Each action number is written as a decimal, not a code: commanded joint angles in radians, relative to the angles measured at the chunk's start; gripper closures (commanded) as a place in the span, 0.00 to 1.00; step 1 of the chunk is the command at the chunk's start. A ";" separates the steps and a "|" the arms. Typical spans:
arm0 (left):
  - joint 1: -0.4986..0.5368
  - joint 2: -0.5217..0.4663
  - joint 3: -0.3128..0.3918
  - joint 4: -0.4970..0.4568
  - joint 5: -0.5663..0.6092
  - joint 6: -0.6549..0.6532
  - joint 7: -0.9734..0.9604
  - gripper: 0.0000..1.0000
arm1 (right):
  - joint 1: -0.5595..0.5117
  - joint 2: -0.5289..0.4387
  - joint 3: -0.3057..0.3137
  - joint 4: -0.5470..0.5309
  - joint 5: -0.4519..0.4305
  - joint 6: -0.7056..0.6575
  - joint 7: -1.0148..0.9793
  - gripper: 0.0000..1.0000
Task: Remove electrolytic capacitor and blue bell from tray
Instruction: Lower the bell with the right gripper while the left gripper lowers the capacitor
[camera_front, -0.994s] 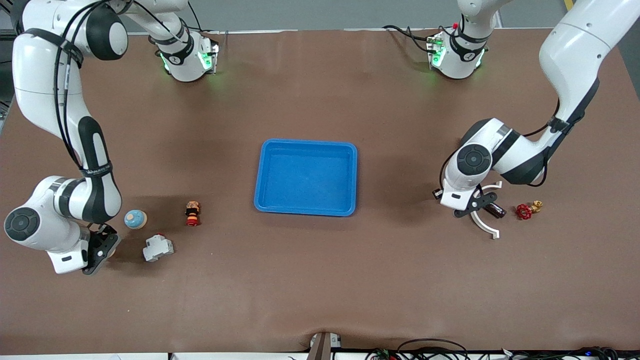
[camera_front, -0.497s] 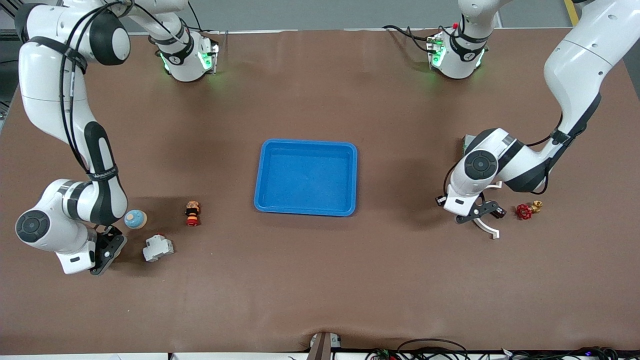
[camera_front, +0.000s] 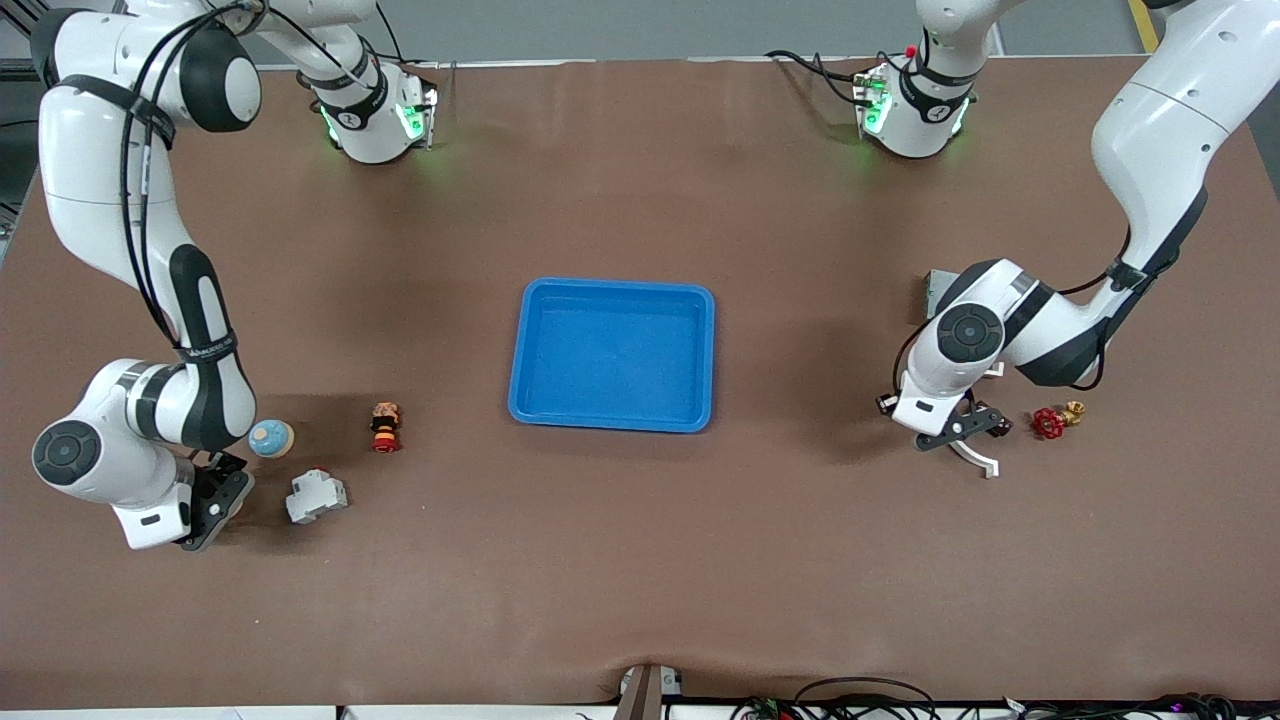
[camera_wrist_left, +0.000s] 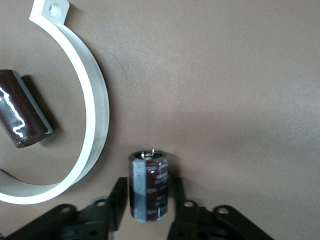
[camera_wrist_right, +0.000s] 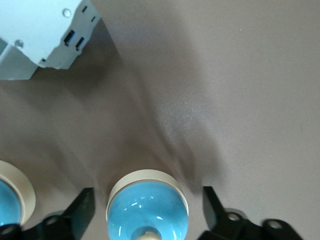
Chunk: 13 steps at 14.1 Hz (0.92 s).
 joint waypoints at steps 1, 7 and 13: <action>0.002 -0.017 0.003 0.008 0.020 0.007 0.011 0.00 | -0.022 -0.027 0.028 0.030 0.046 -0.057 0.000 0.00; 0.005 -0.074 -0.037 0.134 -0.036 -0.027 0.003 0.00 | 0.042 -0.078 0.020 0.270 0.071 -0.698 0.272 0.00; 0.008 -0.146 -0.126 0.309 -0.127 -0.242 0.009 0.00 | 0.234 -0.444 0.014 0.110 0.050 -1.002 0.901 0.00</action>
